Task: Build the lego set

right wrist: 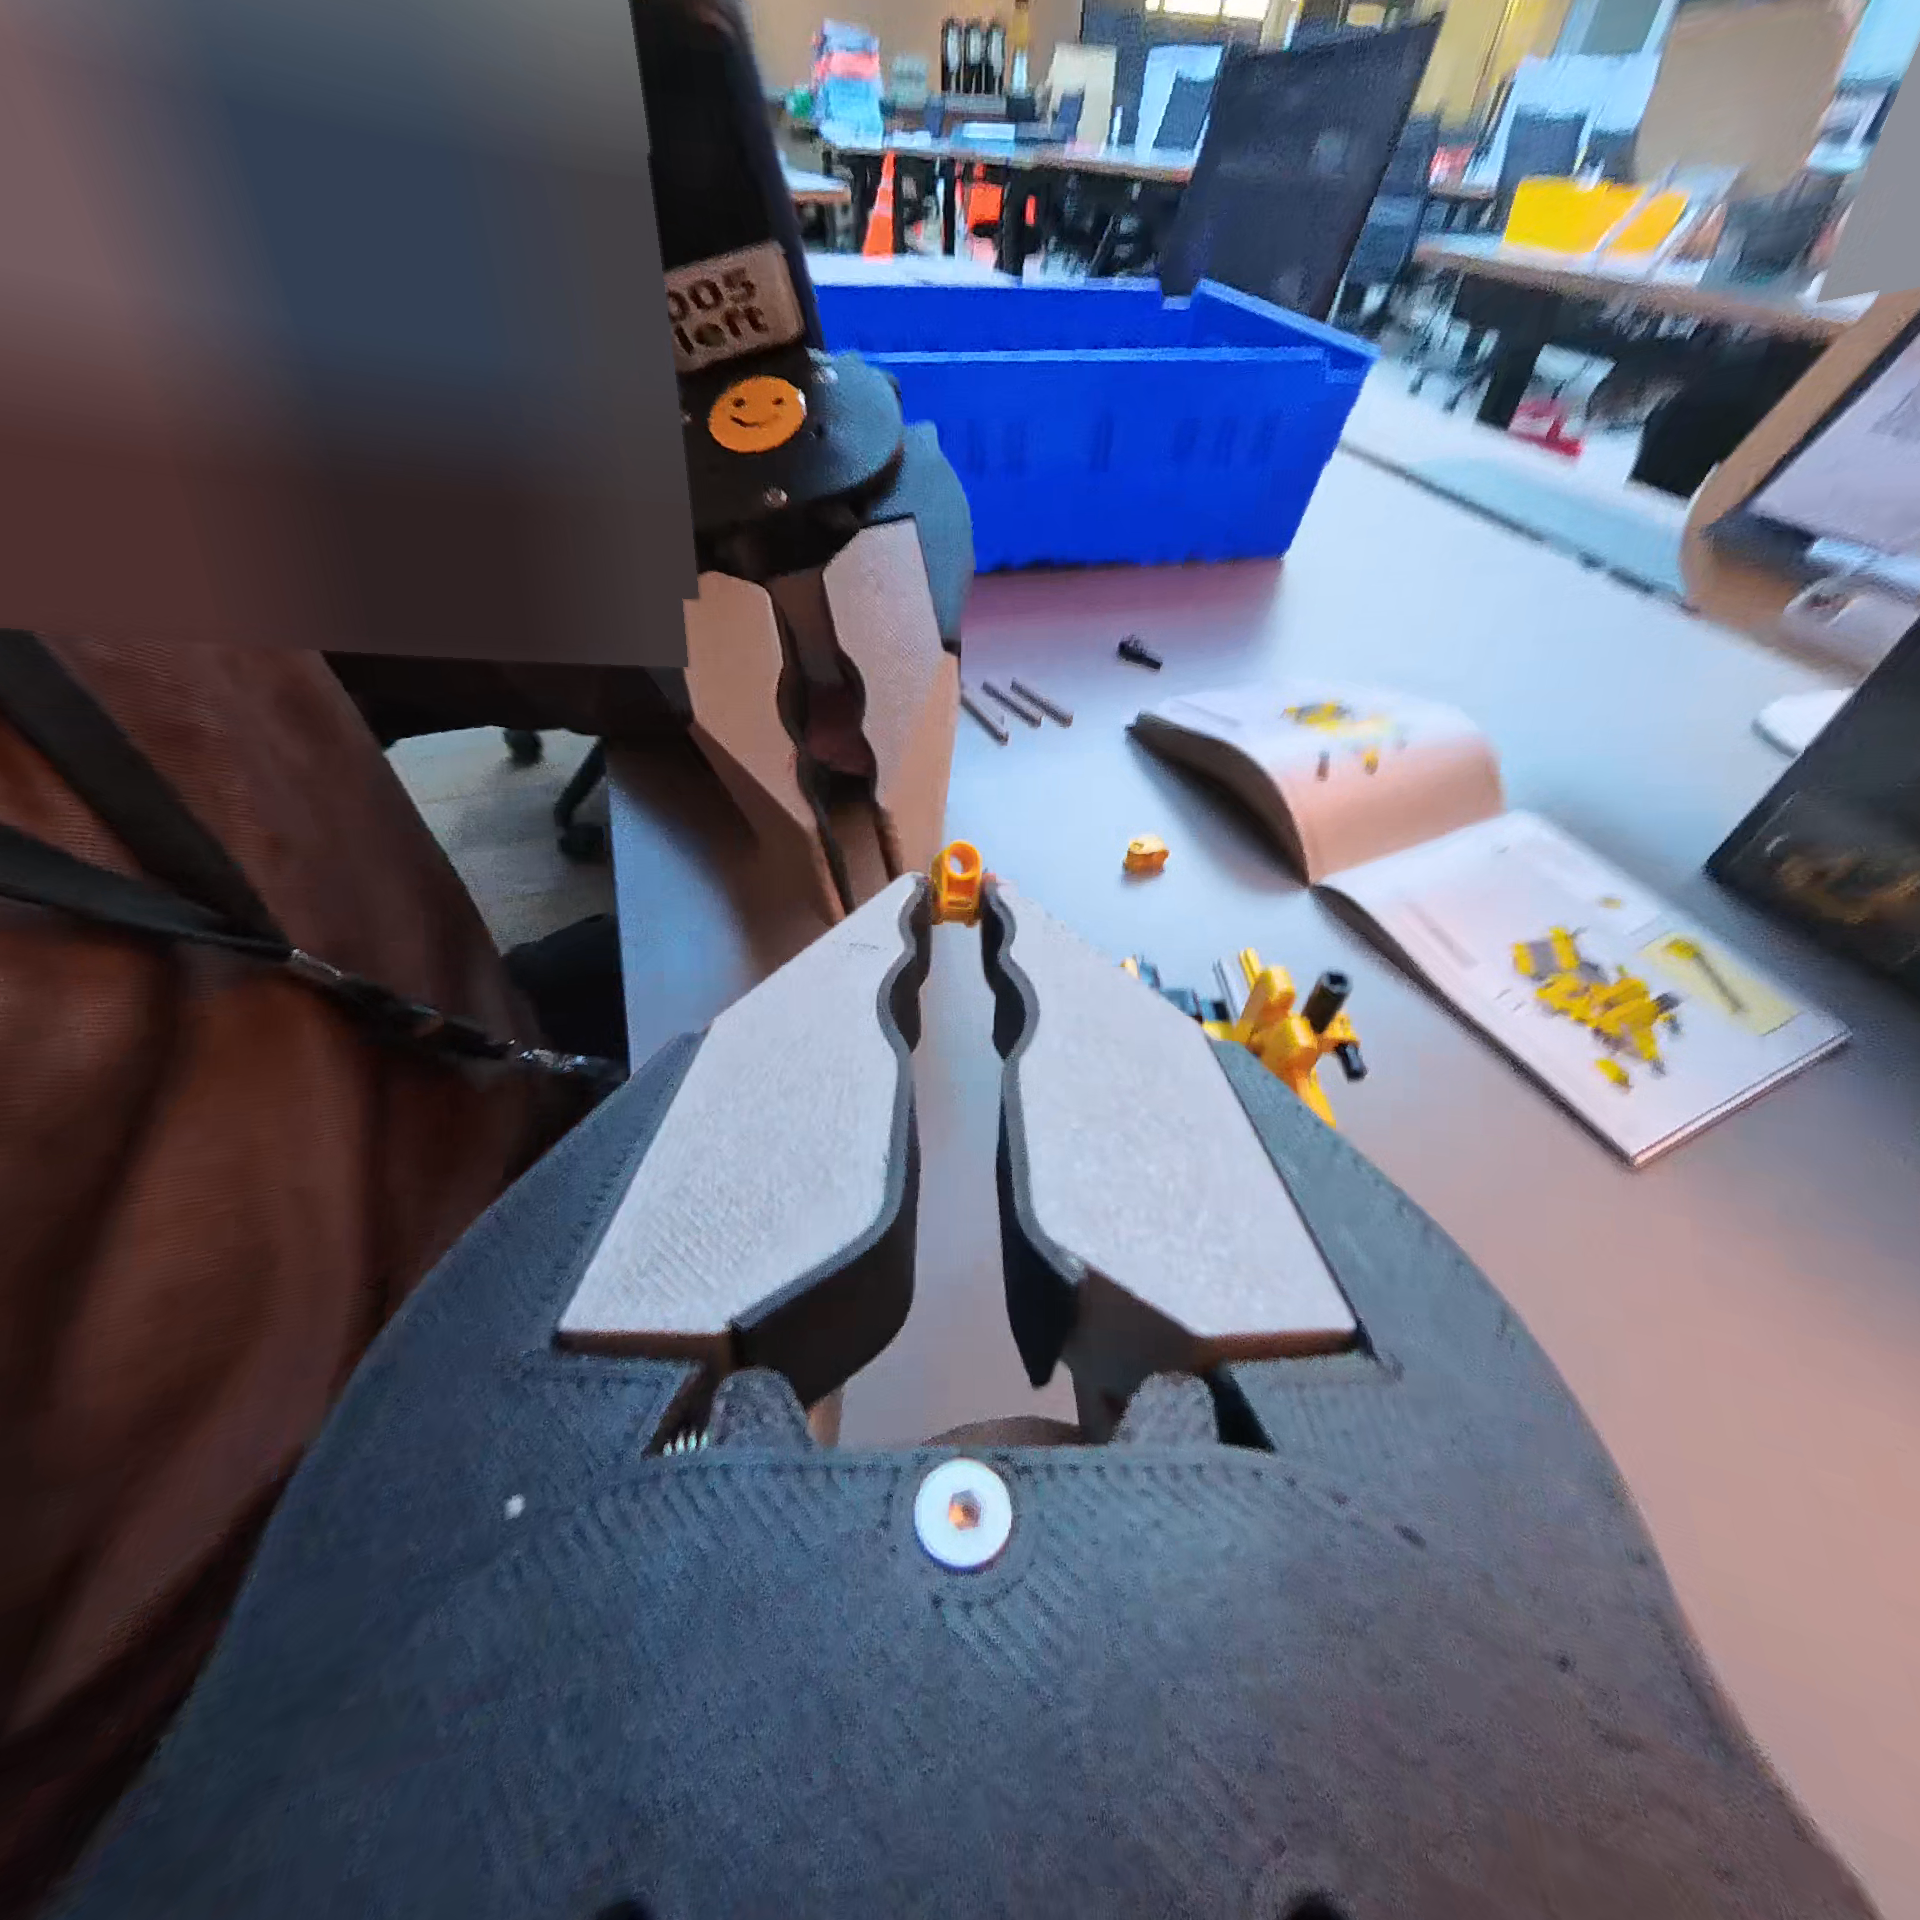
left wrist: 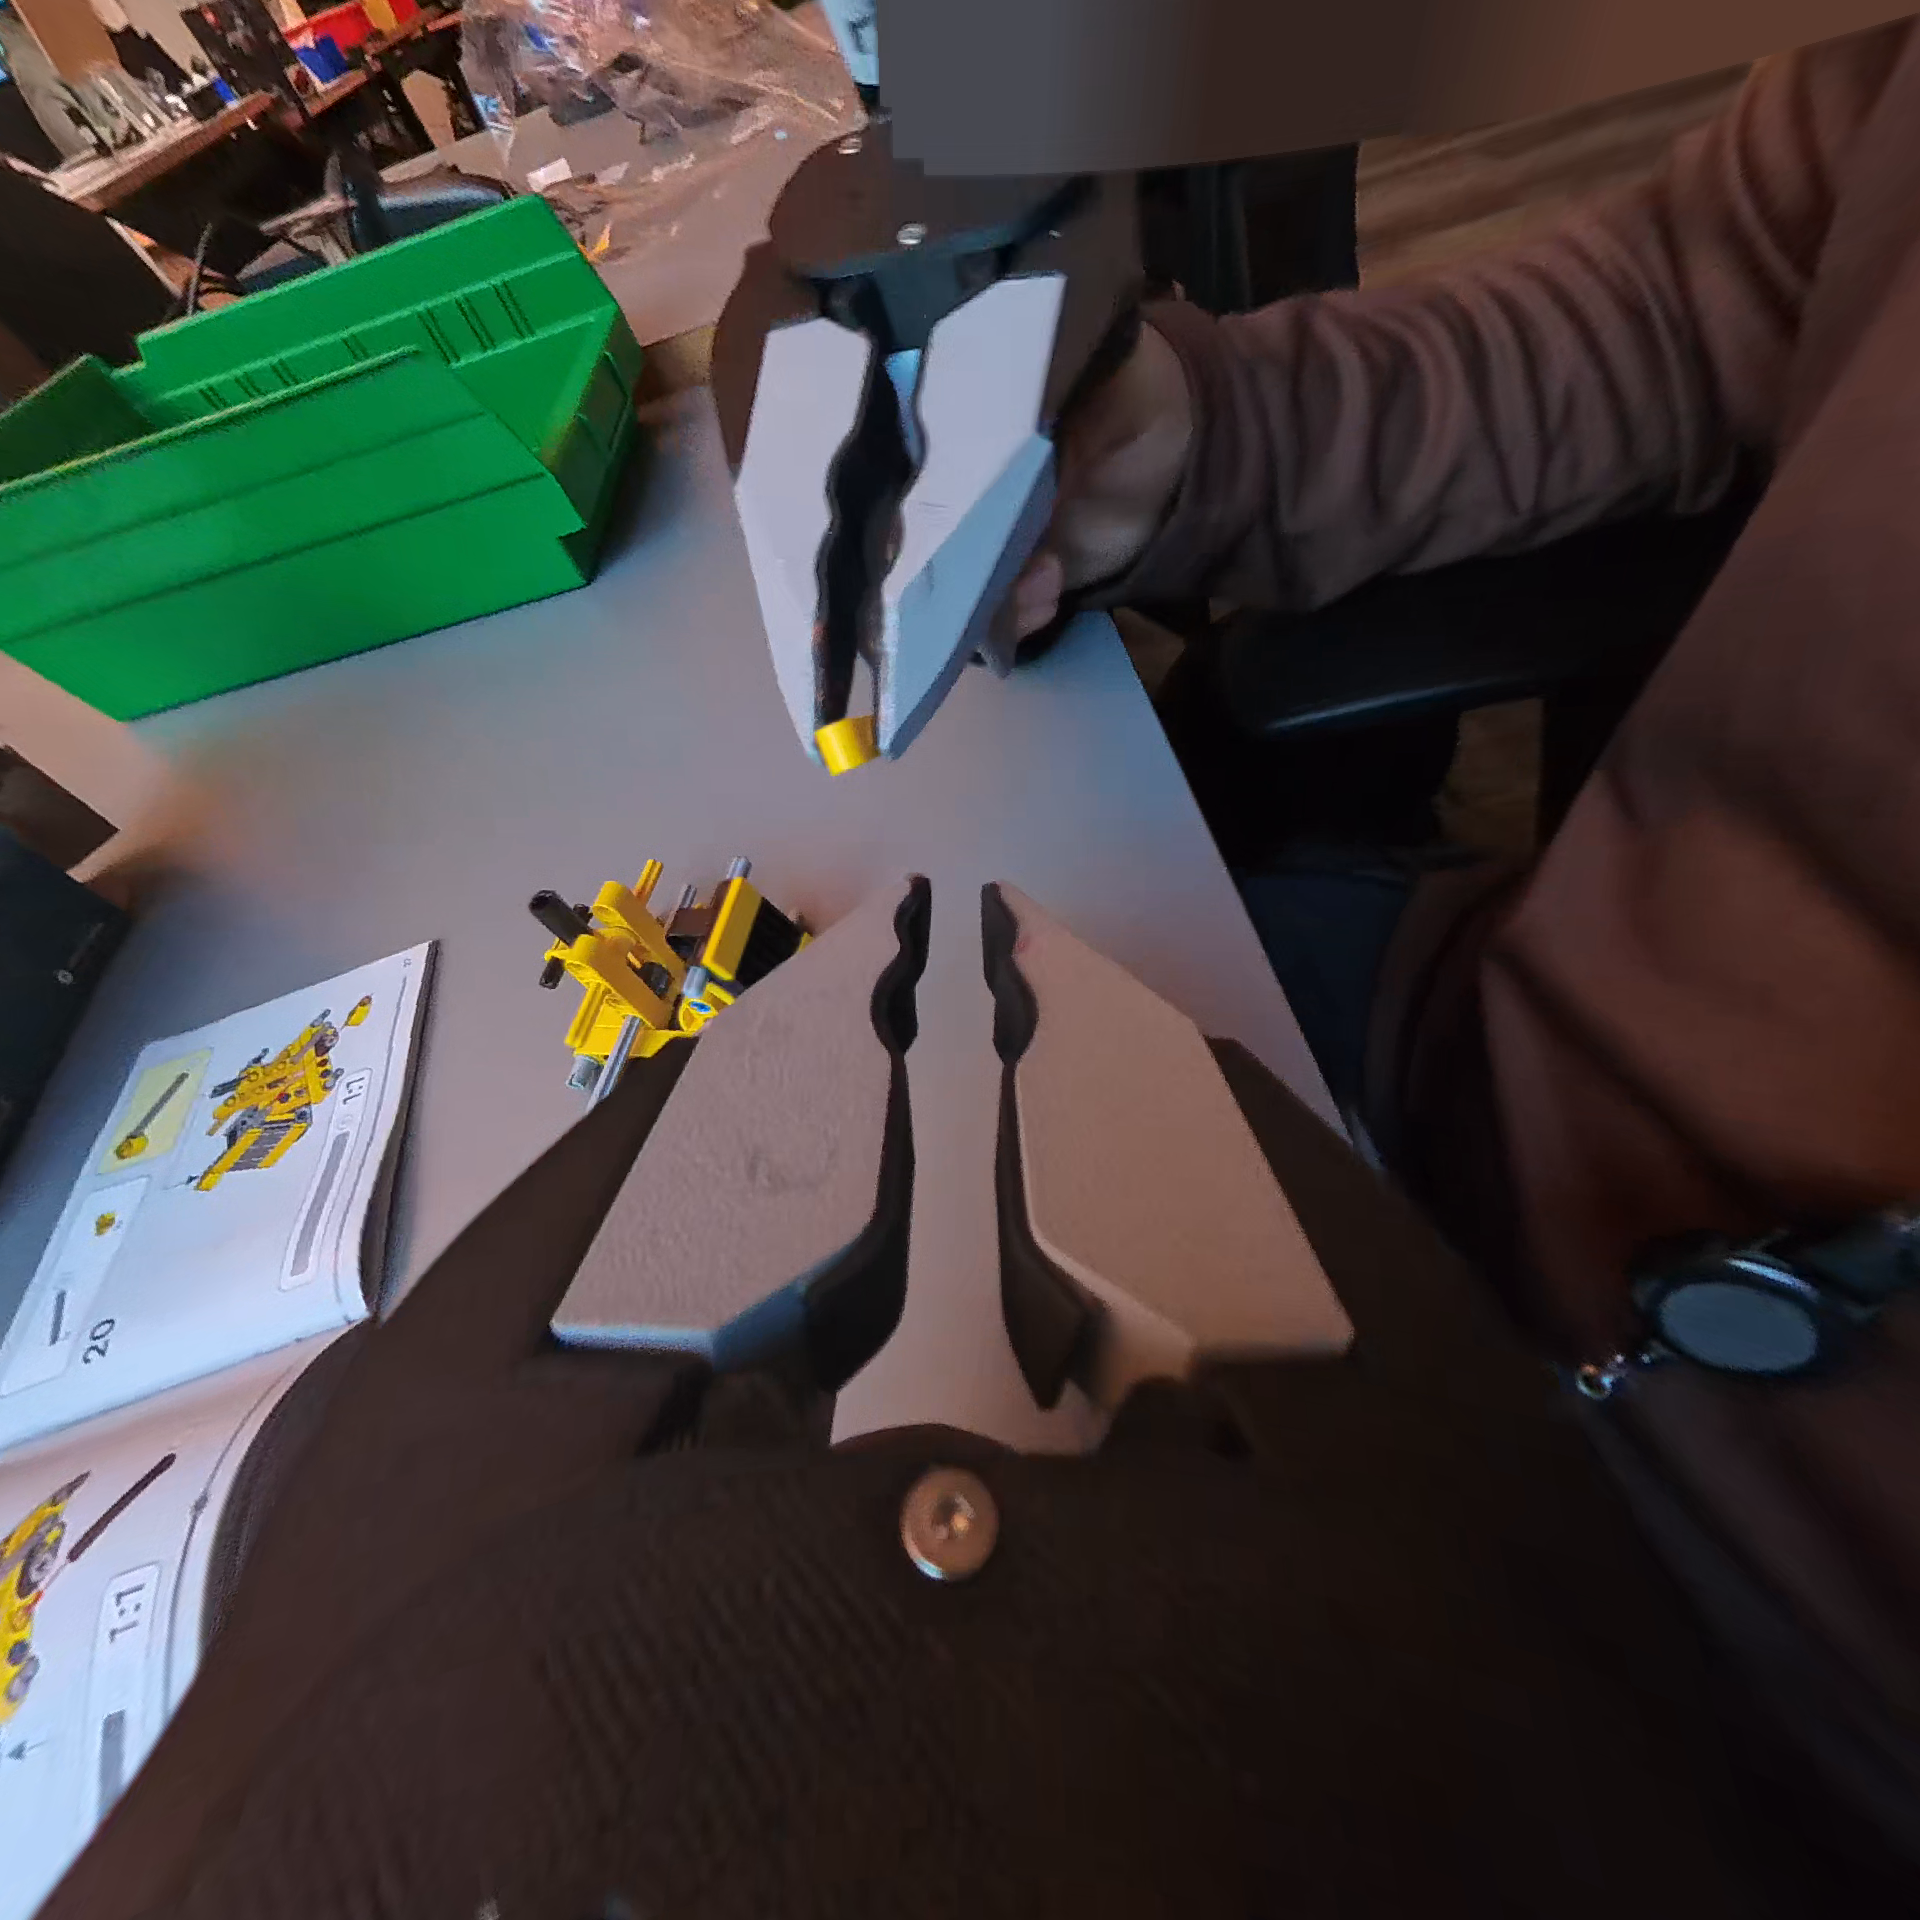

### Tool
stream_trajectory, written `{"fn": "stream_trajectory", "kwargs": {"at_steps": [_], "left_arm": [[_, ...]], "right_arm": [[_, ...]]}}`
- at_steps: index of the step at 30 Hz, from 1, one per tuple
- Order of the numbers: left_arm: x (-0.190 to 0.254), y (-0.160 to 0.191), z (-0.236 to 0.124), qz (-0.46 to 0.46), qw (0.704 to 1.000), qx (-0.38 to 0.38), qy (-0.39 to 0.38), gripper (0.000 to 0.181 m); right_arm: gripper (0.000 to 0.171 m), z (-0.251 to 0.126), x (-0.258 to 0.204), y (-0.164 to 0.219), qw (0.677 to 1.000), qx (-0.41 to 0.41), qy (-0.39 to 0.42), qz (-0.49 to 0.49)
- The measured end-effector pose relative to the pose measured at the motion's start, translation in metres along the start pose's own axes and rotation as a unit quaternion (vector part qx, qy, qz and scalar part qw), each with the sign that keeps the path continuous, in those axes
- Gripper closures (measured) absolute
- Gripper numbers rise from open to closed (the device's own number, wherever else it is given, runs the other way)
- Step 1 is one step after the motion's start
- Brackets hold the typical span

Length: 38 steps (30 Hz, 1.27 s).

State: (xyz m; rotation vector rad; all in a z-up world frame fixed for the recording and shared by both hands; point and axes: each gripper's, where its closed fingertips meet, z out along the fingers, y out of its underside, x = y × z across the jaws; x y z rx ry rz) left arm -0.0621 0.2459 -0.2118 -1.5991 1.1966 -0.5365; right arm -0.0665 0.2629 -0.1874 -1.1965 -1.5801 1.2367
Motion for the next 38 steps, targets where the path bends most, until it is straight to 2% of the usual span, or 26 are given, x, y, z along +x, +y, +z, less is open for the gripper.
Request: {"fn": "stream_trajectory", "kwargs": {"at_steps": [6,15,21,25,32,36,38], "left_arm": [[-0.007,-0.013,-0.003,-0.055,0.997,0.046,0.004,0.158],[-0.013,-0.03,-0.02,-0.169,0.976,0.125,0.058,0.165],[-0.004,-0.026,-0.013,-0.169,0.977,0.101,0.078,0.163],[-0.004,-0.024,-0.012,-0.167,0.979,0.093,0.077,0.177],[-0.006,-0.02,-0.01,-0.178,0.978,0.078,0.074,0.177],[-0.008,-0.015,-0.008,-0.164,0.983,0.062,0.056,0.181],[-0.018,-0.006,-0.007,-0.146,0.988,0.036,0.018,0.177]], "right_arm": [[0.166,0.004,-0.008,-0.013,0.998,0.052,-0.01,-0.024],[0.166,0.003,-0.008,-0.008,0.998,0.032,0.005,-0.061],[0.166,0.01,-0.015,-0.001,0.996,0.002,0.009,-0.089],[0.166,0.014,-0.018,0.002,0.993,-0.011,0.013,-0.113],[0.166,0.015,-0.017,0.006,0.993,-0.023,0.013,-0.111],[0.166,0.004,-0.005,0.019,0.987,-0.071,0.039,-0.138],[0.166,-0.009,0.009,0.029,0.982,-0.103,0.064,-0.142]]}}
